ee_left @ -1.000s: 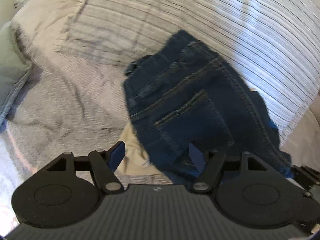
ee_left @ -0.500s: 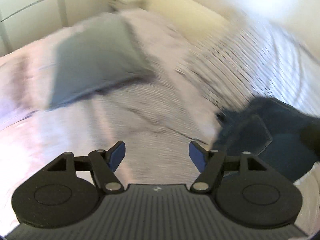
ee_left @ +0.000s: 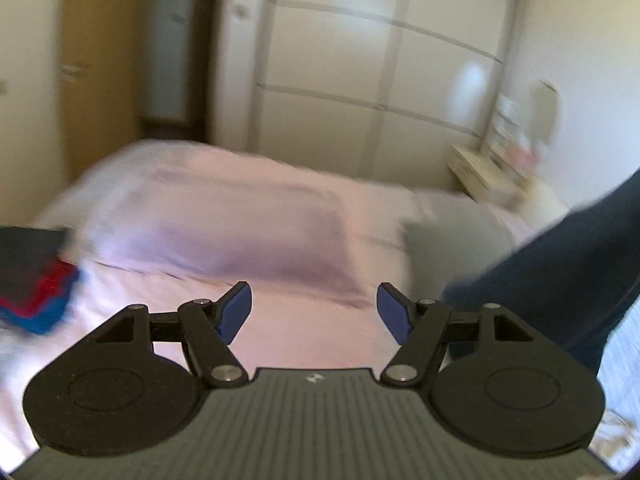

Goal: Fold clothes
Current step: 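Carry the jeans to the pink bed and drop them flat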

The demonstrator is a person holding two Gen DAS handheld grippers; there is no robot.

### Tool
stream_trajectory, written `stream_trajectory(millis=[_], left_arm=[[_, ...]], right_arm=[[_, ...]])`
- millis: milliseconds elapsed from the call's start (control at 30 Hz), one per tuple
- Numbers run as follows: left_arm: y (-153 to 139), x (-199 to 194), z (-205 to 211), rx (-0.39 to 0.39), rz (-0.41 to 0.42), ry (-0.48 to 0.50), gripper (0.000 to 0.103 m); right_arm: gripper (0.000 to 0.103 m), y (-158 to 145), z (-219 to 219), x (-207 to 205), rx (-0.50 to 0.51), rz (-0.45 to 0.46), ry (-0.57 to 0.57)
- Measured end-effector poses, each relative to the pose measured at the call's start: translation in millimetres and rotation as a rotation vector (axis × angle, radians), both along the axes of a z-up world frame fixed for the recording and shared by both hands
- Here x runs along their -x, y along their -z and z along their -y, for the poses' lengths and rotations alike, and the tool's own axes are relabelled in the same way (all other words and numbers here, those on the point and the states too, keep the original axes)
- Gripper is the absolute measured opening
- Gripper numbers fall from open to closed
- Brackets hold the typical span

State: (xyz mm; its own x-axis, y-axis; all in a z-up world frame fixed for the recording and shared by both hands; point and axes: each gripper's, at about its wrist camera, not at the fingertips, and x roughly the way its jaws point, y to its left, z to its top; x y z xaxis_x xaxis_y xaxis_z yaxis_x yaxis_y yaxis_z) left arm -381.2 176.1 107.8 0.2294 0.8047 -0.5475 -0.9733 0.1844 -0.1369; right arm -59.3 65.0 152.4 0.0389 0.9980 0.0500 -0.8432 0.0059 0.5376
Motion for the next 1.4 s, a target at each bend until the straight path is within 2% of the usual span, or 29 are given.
stream_trajectory(millis=[100,200,267,300,333,367,400,433,500,567,633,800,967,1233,1400], left_arm=[[-8,44,11,-0.003,0.005,-0.065,0.066],[0,64,24,0.029,-0.001,-0.082,0.066],[13,70,34,0.066,-0.013,-0.083,0.066],[19,72,38,0.085,-0.018,-0.084,0.066],[27,74,43,0.11,-0.031,-0.087,0.066],[37,76,48,0.139,-0.045,-0.092,0.066],[47,77,52,0.168,-0.057,-0.098,0.066],[55,88,59,0.193,-0.073,-0.103,0.066],[74,96,73,0.246,-0.115,-0.104,0.066],[92,99,88,0.297,-0.155,-0.096,0.065],[106,98,105,0.343,-0.191,-0.077,0.065],[137,90,144,0.391,-0.257,-0.046,0.065],[153,95,182,0.425,-0.288,-0.047,0.065],[144,113,238,0.398,-0.308,-0.082,0.065],[136,117,251,0.373,-0.3,-0.082,0.065]], right_arm=[[0.011,-24,-6,25,-0.053,-0.095,-0.058],[0.012,-16,-8,53,0.042,-0.075,-0.044],[0.019,17,-17,69,0.259,-0.004,-0.056],[0.032,36,-24,79,0.391,0.024,-0.081],[0.038,61,-31,87,0.546,0.03,-0.118],[0.039,91,-36,92,0.719,0.026,-0.155],[0.039,121,-35,97,0.85,0.016,-0.179],[0.039,145,-27,101,0.918,0.009,-0.191],[0.039,171,-10,111,0.997,0.022,-0.225],[0.039,186,5,109,1.031,0.04,-0.262],[0.04,187,25,120,1.036,0.075,-0.28],[0.045,198,80,151,1.06,0.158,-0.305],[0.046,229,118,178,1.107,0.187,-0.351],[0.046,244,154,220,1.116,0.246,-0.43],[0.046,237,168,230,1.091,0.28,-0.433]])
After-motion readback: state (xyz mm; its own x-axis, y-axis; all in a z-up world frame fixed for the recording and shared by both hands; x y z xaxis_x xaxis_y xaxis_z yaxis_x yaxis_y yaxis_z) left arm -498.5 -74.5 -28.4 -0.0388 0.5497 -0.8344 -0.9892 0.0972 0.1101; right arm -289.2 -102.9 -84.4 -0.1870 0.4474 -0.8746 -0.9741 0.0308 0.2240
